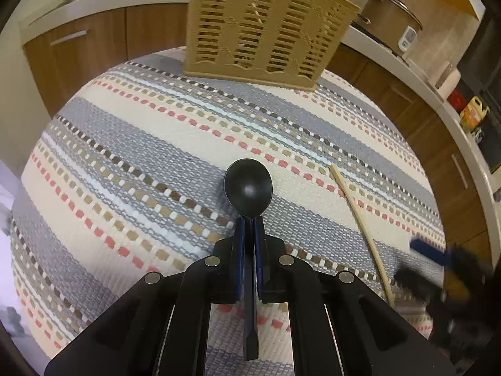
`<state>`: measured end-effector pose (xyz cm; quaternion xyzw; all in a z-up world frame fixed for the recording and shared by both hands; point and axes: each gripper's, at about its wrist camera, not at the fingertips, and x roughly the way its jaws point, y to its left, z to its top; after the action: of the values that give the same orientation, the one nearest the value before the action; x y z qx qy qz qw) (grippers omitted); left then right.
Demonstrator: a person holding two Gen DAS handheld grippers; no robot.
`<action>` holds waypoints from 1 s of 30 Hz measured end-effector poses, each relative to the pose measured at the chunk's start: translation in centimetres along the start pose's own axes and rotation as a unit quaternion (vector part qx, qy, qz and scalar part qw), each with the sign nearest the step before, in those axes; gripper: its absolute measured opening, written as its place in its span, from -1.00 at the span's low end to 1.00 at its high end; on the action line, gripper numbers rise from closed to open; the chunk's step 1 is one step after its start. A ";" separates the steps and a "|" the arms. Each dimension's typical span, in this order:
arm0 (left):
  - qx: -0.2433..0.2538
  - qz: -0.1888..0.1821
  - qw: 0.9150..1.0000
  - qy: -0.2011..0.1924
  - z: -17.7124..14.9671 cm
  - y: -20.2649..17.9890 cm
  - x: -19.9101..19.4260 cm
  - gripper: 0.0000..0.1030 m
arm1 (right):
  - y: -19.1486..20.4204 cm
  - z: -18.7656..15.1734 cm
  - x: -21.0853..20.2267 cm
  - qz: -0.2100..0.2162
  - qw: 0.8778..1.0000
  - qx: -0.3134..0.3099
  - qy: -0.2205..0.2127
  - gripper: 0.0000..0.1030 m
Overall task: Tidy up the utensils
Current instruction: 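Carry the black spoon and chopstick over the beige basket and open both tools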
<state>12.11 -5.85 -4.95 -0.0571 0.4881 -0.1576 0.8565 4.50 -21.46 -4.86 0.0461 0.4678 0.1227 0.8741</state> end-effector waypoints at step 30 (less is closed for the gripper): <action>0.016 -0.023 0.993 -0.113 2.7 -2.3 -5.1 -0.92 | 2.2 3.3 1.9 -0.003 0.996 -0.068 0.050 -0.92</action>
<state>11.47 -6.46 1.20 -0.0726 0.3838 -0.1776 0.9033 7.82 -18.78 -4.12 -0.0207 0.5019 0.1540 0.8509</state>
